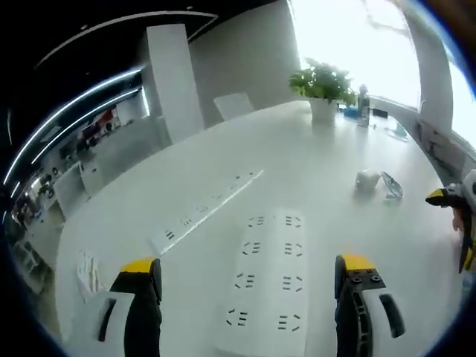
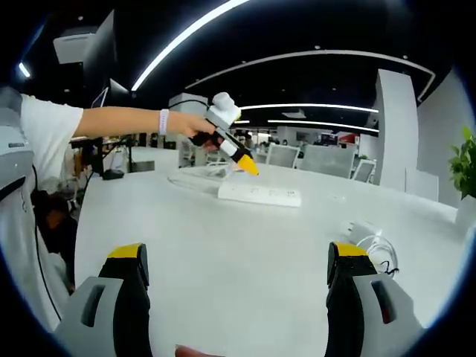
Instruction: Straighten the power strip on the desk, plug the charger into it
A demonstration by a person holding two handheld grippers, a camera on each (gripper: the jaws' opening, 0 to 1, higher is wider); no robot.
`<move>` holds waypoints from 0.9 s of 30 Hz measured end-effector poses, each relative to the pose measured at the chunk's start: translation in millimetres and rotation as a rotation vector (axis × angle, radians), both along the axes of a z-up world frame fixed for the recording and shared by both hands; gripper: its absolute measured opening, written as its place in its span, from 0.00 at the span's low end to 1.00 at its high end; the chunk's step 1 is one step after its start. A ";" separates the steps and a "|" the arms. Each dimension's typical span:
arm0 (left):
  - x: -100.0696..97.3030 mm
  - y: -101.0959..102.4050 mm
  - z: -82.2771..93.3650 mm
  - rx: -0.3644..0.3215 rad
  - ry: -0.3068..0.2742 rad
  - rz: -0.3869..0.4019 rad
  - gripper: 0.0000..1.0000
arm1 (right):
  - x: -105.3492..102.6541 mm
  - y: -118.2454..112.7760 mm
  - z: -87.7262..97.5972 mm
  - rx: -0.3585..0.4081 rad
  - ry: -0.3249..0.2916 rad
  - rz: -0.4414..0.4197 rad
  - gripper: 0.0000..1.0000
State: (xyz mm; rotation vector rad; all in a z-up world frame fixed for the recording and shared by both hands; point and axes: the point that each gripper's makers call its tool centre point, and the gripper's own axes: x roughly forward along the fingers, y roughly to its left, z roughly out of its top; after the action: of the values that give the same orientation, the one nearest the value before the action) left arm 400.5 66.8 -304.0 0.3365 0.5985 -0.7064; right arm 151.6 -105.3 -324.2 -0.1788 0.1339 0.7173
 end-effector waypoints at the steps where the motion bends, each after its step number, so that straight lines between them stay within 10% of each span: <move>1: 0.2 -1.1 -0.8 0.008 0.007 -0.002 1.00 | 0.2 -0.2 -0.1 -0.001 0.000 0.000 1.00; 27: -11.8 -4.9 -25.3 0.163 0.128 -0.054 1.00 | -4.3 -1.7 -0.8 0.004 -0.005 0.004 1.00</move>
State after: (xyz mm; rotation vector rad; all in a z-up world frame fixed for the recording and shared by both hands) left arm 388.7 61.9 -329.3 0.4626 0.7734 -0.7366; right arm 147.3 -106.9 -325.0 -0.1771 0.1275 0.7208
